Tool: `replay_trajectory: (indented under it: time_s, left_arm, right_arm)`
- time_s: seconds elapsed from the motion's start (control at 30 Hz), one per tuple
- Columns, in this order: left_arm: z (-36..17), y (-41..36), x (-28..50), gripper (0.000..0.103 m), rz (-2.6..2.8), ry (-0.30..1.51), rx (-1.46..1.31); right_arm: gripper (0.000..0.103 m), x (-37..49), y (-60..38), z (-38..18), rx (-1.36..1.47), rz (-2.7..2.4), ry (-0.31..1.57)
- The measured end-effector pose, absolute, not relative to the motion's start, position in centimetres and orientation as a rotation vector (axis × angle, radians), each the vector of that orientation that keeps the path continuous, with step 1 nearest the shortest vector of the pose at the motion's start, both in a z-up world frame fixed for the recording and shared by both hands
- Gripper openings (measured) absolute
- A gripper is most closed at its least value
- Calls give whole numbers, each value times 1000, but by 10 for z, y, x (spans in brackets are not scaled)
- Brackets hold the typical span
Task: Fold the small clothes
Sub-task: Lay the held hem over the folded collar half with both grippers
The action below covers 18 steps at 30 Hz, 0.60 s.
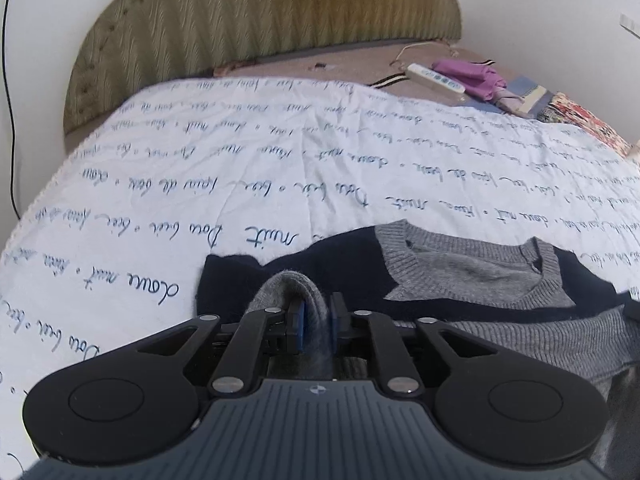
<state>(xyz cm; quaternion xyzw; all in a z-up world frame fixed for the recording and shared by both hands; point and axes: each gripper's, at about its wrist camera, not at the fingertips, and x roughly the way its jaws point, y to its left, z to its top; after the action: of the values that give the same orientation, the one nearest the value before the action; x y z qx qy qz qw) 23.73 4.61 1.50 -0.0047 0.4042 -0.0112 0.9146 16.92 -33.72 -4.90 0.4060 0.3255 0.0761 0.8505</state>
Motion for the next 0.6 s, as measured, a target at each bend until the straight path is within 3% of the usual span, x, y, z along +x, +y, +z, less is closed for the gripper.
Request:
replay_trajectory:
  time_s: [0.03,0.17,0.5,0.6]
  left_arm:
    - [15,50,240,25,-25,839,-32]
    - [17,70,251,41,-29,873,-161]
    - [-1,113,280,42,-6,970,-489]
    - [-7,119,283,41,16,978,-541]
  right_arm:
    - [12,173,-340,-51,876,166,698]
    - [13,183,-347,-60,965,188,743]
    - [18,198,-380,-81,1310,281,698]
    - [49,208,-384,-88,1339,286,724]
